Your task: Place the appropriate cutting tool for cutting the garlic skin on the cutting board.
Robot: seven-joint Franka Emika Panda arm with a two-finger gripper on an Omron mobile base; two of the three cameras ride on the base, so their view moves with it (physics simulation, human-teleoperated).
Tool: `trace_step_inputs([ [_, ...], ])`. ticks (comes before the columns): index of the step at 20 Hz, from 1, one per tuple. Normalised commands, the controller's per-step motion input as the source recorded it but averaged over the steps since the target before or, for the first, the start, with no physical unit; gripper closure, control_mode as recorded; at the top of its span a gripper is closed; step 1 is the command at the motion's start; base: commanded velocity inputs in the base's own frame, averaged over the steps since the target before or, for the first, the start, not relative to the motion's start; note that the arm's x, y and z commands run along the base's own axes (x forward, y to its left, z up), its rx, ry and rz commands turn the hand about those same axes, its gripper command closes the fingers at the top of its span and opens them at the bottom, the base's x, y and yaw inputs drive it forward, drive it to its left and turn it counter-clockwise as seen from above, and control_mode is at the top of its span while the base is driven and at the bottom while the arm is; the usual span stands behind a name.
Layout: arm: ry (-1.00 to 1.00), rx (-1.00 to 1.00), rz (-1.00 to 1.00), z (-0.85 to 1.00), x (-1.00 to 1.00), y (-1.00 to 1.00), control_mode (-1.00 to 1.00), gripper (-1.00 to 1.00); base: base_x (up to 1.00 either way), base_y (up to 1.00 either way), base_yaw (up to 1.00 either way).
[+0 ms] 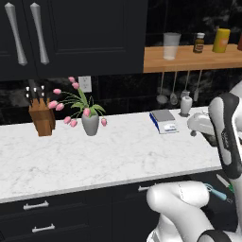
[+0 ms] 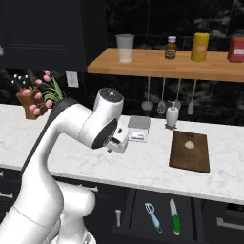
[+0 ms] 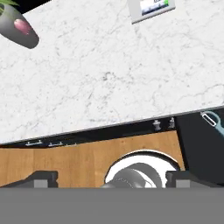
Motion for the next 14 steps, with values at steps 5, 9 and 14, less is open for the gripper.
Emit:
trace_step_inputs([
  [5,0.09,0.05,0.0,-0.65,-0.07,-1.0,-1.0,-1.0,0.0,0.0,0.0],
  [9,0.14,0.08,0.0,-0.14,-0.43,-0.96,-1.0,-1.0,0.0,0.0,0.0],
  [14,0.18,-0.01,0.0,-0.62,-0.19,-0.54,-1.0,-1.0,0.0,0.0,0.0],
])
